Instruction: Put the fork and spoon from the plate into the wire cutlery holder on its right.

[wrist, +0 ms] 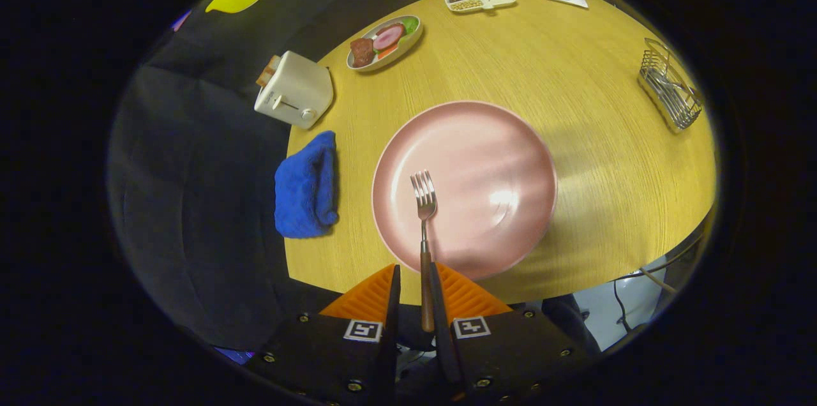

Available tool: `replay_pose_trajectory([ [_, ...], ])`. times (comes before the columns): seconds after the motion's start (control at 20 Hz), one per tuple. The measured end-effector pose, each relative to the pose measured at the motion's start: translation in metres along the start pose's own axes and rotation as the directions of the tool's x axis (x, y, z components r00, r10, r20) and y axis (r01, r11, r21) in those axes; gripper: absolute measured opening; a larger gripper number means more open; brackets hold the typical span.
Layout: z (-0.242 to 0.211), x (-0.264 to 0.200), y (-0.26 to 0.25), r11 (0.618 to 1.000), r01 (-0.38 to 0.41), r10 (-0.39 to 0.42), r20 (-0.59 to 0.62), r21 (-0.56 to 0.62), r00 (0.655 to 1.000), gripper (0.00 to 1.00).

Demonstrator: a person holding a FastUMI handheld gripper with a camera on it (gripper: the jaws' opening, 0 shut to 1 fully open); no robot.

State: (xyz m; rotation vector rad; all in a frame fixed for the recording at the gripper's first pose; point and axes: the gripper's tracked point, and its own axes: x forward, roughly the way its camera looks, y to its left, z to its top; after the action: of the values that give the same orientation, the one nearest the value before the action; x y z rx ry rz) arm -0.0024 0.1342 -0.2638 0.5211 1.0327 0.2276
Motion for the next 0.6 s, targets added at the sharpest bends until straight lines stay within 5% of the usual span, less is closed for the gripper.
replay_pose_trajectory([
  [0.6, -0.047, 0.026, -0.001, 0.998, 0.053, -0.057, -0.138, -0.031, 0.989, 0.26],
])
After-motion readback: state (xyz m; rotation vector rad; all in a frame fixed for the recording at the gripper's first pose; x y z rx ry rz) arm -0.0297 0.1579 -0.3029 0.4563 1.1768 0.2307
